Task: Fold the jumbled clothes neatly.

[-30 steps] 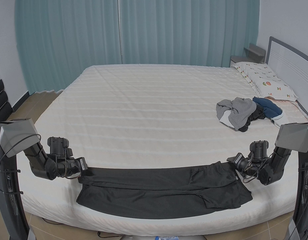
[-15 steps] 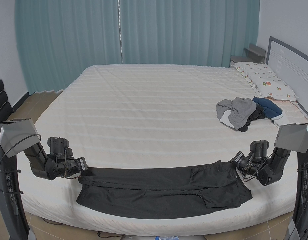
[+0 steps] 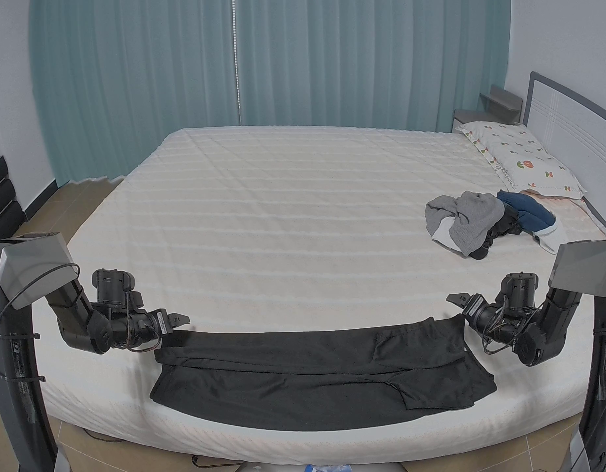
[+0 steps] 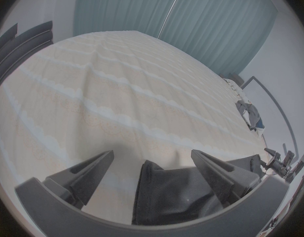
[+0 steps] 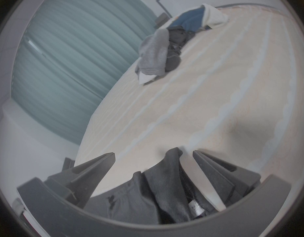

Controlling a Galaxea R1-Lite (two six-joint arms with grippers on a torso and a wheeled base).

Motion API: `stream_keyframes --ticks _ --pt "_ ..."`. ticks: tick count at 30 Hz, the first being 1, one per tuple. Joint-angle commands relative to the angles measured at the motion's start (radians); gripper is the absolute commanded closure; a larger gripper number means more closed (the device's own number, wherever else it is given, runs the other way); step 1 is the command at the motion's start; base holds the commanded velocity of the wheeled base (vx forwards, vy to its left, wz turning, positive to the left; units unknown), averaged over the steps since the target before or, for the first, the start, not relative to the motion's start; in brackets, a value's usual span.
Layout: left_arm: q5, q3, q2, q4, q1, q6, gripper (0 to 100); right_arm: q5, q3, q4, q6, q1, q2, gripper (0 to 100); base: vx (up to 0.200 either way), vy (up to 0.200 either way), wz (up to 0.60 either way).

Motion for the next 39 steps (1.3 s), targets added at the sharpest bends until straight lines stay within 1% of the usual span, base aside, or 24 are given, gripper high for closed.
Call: stream_keyframes --ticks 1,2,3,5,6,7,9,13,17,21,25,30,32,35,39 --pt "-0.055 -0.005 -0.011 0.001 0.012 -0.06 0 0.034 0.044 0.024 -0.083 0.017 -0.106 0 0.0 0.0 0.0" --pt "-0.058 -0.006 -0.011 0.001 0.014 -0.065 0 0.034 0.044 0.027 -0.087 0.019 -0.107 0 0.0 0.0 0.0" --pt "-0.087 -0.016 -0.023 0.001 0.015 -0.114 0 0.035 0.047 0.053 -0.129 0.045 -0.127 0 0.0 0.0 0.0" --pt "-0.114 -0.025 -0.028 0.0 0.023 -0.154 0 0.03 0.067 0.077 -0.17 0.081 -0.139 0 0.0 0.0 0.0" --pt "-0.119 -0.026 -0.028 0.0 0.023 -0.157 0 0.029 0.07 0.082 -0.181 0.092 -0.142 0 0.0 0.0 0.0" --pt "-0.124 -0.029 -0.02 0.0 0.024 -0.161 0 0.027 0.076 0.099 -0.221 0.117 -0.153 0 0.0 0.0 0.0" --pt "-0.125 -0.036 -0.014 0.0 0.026 -0.163 0 0.027 0.072 0.125 -0.252 0.134 -0.164 0 0.0 0.0 0.0" --pt "-0.124 -0.042 -0.008 0.0 0.026 -0.164 0 0.021 0.035 0.206 -0.279 0.18 -0.158 0 0.0 0.0 0.0" --pt "-0.124 -0.042 -0.008 -0.002 0.026 -0.164 0 0.001 0.014 0.222 -0.307 0.189 -0.142 0 0.0 0.0 0.0" --pt "-0.124 -0.04 -0.006 -0.008 0.026 -0.161 0 -0.032 0.007 0.223 -0.33 0.178 -0.149 0 0.0 0.0 0.0" --pt "-0.122 -0.04 -0.002 -0.014 0.026 -0.158 0 -0.04 0.021 0.229 -0.36 0.15 -0.175 0 0.0 0.0 0.0" --pt "-0.122 -0.04 0.003 -0.014 0.026 -0.157 0 -0.065 0.035 0.257 -0.368 0.094 -0.182 0 0.0 0.0 0.0" --pt "-0.121 -0.042 0.005 -0.014 0.026 -0.155 0 -0.066 0.047 0.258 -0.37 0.051 -0.182 0 0.0 0.0 0.0" --pt "-0.121 -0.042 0.005 -0.014 0.027 -0.155 0 -0.063 0.055 0.252 -0.371 0.017 -0.185 0 0.0 0.0 0.0" --pt "-0.119 -0.042 0.005 -0.014 0.027 -0.155 0 -0.052 0.055 0.252 -0.371 0.006 -0.222 0 0.0 0.0 0.0"
